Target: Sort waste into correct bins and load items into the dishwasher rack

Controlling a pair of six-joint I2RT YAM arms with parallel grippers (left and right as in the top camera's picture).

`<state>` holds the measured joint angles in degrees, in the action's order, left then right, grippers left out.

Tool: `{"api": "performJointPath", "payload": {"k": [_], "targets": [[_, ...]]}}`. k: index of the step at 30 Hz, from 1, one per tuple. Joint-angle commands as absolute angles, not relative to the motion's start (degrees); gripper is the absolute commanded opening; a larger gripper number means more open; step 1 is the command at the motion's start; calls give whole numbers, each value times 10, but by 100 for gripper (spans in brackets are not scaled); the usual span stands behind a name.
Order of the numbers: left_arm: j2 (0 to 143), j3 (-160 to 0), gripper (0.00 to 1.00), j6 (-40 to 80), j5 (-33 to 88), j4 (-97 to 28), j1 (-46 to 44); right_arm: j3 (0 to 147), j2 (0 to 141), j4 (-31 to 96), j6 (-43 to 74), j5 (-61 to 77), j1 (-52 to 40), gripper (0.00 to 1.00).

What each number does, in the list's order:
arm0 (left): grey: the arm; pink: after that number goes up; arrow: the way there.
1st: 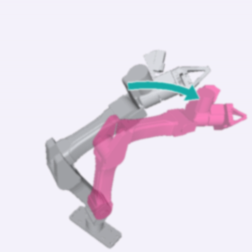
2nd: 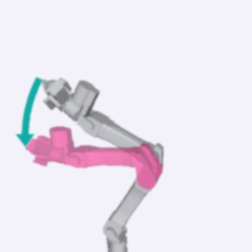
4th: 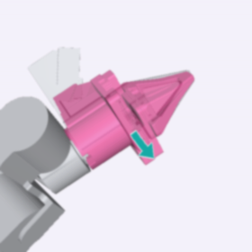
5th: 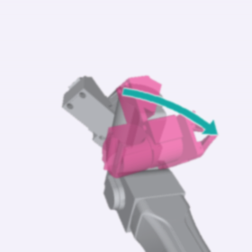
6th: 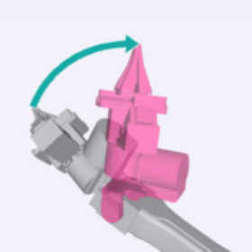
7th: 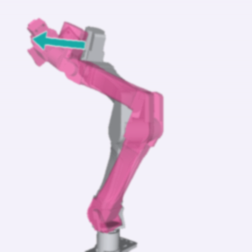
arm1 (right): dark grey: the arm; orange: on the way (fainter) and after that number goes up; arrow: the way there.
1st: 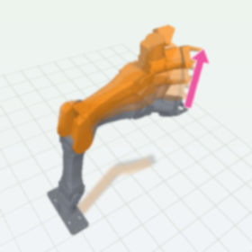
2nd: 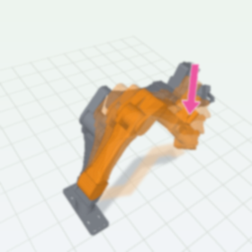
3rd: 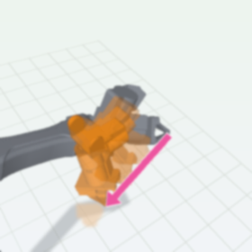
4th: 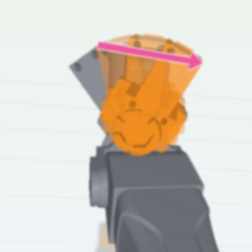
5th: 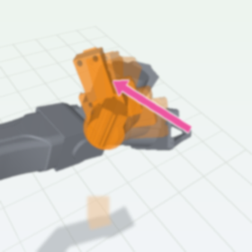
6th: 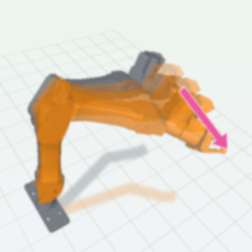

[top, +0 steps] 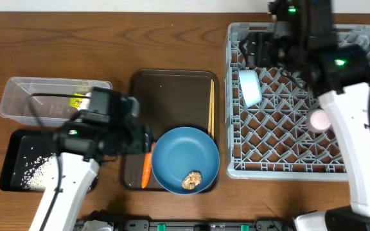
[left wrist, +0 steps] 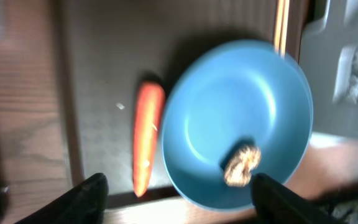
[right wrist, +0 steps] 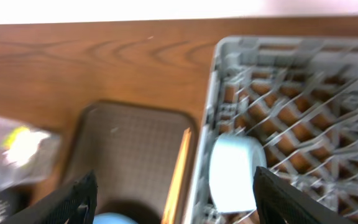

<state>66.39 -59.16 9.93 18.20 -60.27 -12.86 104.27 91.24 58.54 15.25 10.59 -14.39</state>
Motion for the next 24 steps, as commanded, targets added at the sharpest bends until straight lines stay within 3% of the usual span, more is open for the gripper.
{"api": "performJointPath", "payload": {"k": [1,6,12,18,20,23,24], "targets": [[685,-556,70,89,198,-598,-178,1048,902,608,161,199,-122,76],[740,-535,67,135,116,-578,-245,1048,901,633,142,197,-112,78],[821,-530,66,144,30,-548,-254,1047,901,643,129,196,-112,79],[896,-527,53,144,55,-506,-254,1047,901,653,125,195,-112,79],[912,-527,44,145,60,-497,-254,1047,901,654,119,195,-112,80],[917,-527,42,144,66,-478,-254,1047,901,656,115,190,-112,80],[917,-528,36,144,64,-469,-253,1047,901,656,115,189,-112,80]]}}
